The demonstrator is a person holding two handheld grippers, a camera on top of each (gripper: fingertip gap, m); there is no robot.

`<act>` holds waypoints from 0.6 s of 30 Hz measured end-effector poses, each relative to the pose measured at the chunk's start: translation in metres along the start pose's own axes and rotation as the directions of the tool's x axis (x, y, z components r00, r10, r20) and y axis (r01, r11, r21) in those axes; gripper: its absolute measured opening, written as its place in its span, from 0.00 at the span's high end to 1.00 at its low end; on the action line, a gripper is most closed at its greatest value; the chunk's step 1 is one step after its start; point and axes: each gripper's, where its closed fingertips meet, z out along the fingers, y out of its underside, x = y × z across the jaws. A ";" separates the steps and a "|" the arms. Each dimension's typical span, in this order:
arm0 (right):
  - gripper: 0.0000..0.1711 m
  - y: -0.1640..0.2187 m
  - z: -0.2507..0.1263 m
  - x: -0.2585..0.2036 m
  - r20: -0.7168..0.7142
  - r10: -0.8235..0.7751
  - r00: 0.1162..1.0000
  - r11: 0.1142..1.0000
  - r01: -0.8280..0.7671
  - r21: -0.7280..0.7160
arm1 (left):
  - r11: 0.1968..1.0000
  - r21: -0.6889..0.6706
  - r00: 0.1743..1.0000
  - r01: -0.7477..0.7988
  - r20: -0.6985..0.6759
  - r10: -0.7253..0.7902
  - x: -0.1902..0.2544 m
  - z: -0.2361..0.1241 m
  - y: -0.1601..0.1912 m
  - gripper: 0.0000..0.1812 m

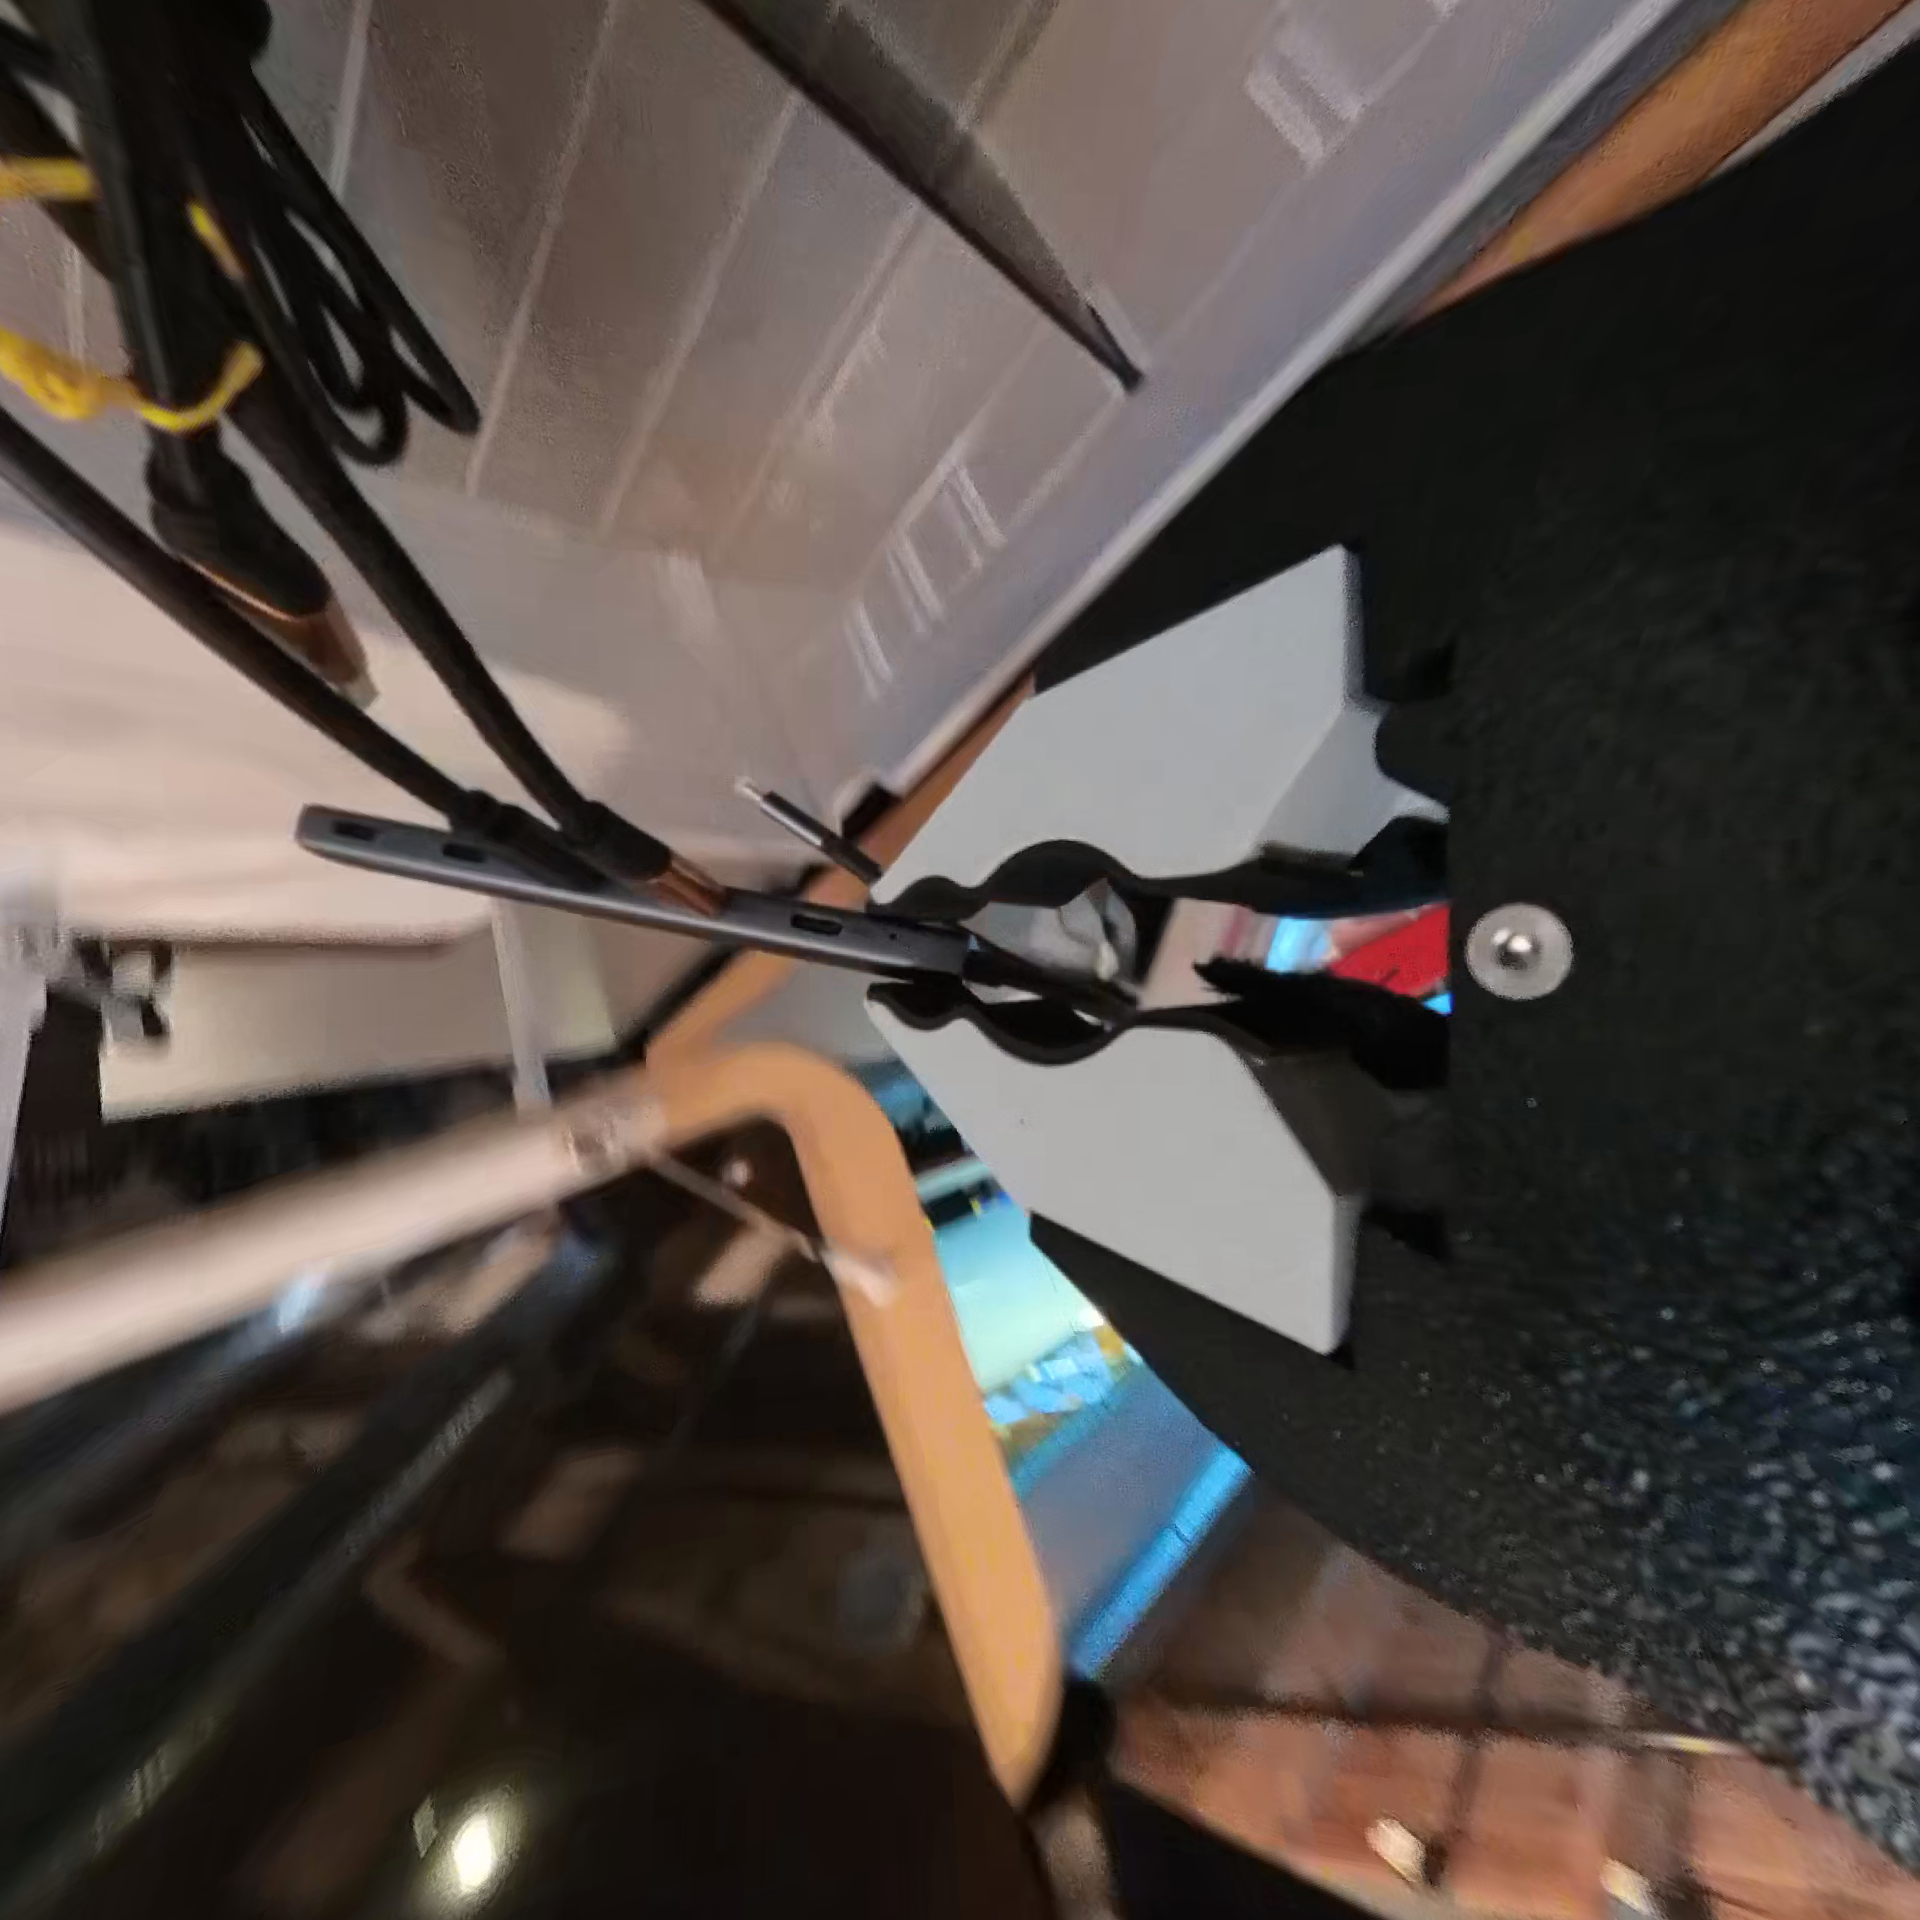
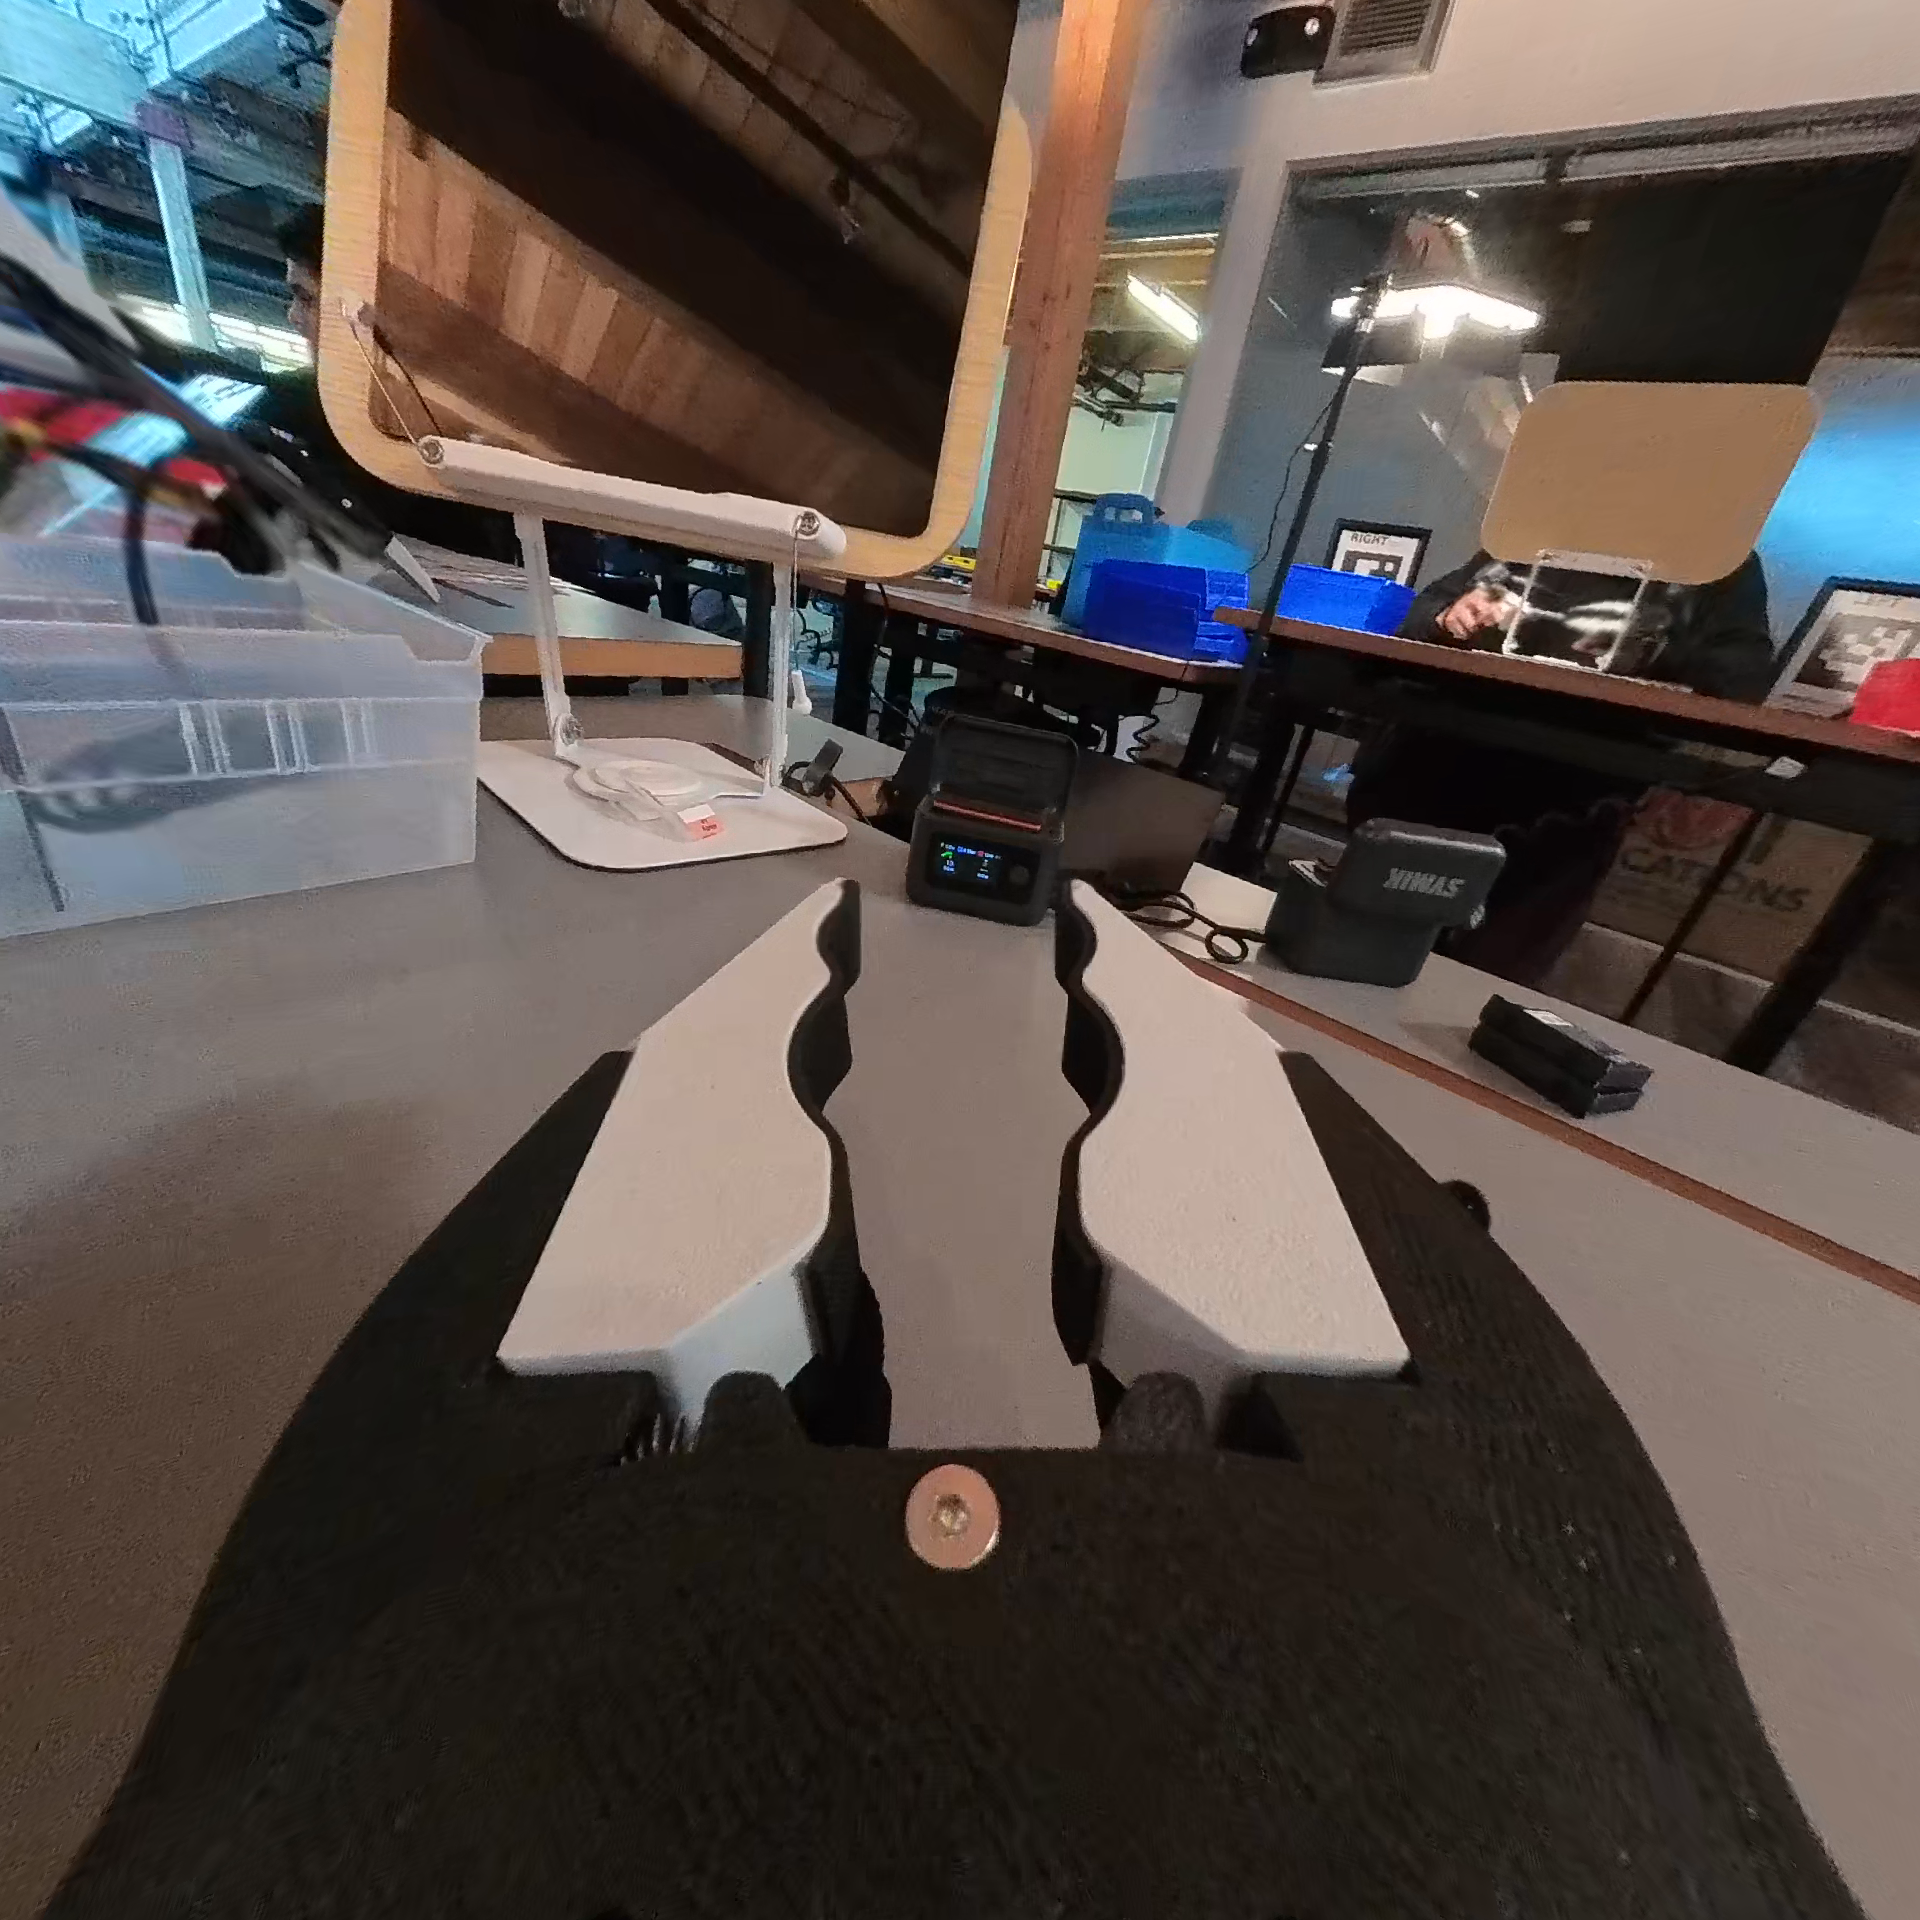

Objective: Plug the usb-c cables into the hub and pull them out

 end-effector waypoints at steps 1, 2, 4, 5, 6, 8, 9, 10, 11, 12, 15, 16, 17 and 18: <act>0.78 0.000 0.000 0.000 -0.003 0.001 1.000 1.000 -0.001 -0.002 | 1.000 -0.001 0.996 0.021 0.081 -0.021 -0.016 -0.016 0.002 0.95; 0.78 -0.001 0.000 0.000 -0.002 0.004 1.000 1.000 -0.004 -0.005 | 0.999 0.005 0.987 0.045 0.157 -0.045 -0.031 -0.032 0.002 0.95; 0.79 0.000 -0.001 -0.001 0.005 0.019 1.000 1.000 -0.019 -0.012 | 0.995 0.048 0.948 0.091 0.303 -0.102 -0.062 -0.067 -0.008 0.95; 0.79 -0.001 -0.002 -0.002 0.008 0.030 1.000 0.999 -0.030 -0.015 | 0.992 0.073 0.922 0.104 0.368 -0.124 -0.077 -0.084 -0.017 0.95; 0.79 -0.003 -0.003 -0.002 0.014 0.045 0.999 0.999 -0.044 -0.016 | 0.987 0.104 0.895 0.118 0.419 -0.152 -0.090 -0.100 -0.029 0.96; 0.71 -0.009 -0.007 -0.002 0.028 0.087 0.996 0.996 -0.086 -0.026 | 0.973 0.191 0.850 0.132 0.483 -0.210 -0.112 -0.127 -0.065 0.96; 0.68 -0.010 -0.010 0.003 0.005 0.097 0.995 0.995 -0.096 -0.035 | 0.961 0.236 0.840 0.144 0.485 -0.245 -0.120 -0.137 -0.086 0.95; 0.68 -0.011 -0.013 0.007 -0.005 0.103 0.995 0.994 -0.103 -0.039 | 0.944 0.280 0.841 0.177 0.455 -0.293 -0.124 -0.144 -0.106 0.95; 0.68 -0.012 -0.017 0.010 -0.002 0.123 0.992 0.992 -0.123 -0.040 | 0.920 0.326 0.842 0.220 0.413 -0.347 -0.125 -0.148 -0.128 0.95; 0.68 -0.015 -0.022 0.014 -0.006 0.151 0.989 0.988 -0.151 -0.030 | 0.898 0.376 0.842 0.229 0.387 -0.377 -0.126 -0.153 -0.152 0.95; 0.66 -0.037 -0.040 0.029 0.039 0.265 0.963 0.963 -0.266 0.029 | 0.854 0.488 0.840 0.179 0.377 -0.391 -0.115 -0.156 -0.220 0.95; 0.66 -0.047 -0.044 0.032 0.076 0.305 0.949 0.950 -0.309 0.049 | 0.840 0.518 0.834 0.158 0.386 -0.394 -0.108 -0.154 -0.241 0.95; 0.65 -0.055 -0.048 0.035 0.098 0.324 0.941 0.943 -0.330 0.047 | 0.831 0.542 0.821 0.126 0.413 -0.394 -0.101 -0.152 -0.259 0.95; 0.64 -0.059 -0.050 0.037 0.112 0.319 0.941 0.946 -0.324 0.030 | 0.827 0.556 0.800 0.086 0.456 -0.390 -0.094 -0.150 -0.275 0.95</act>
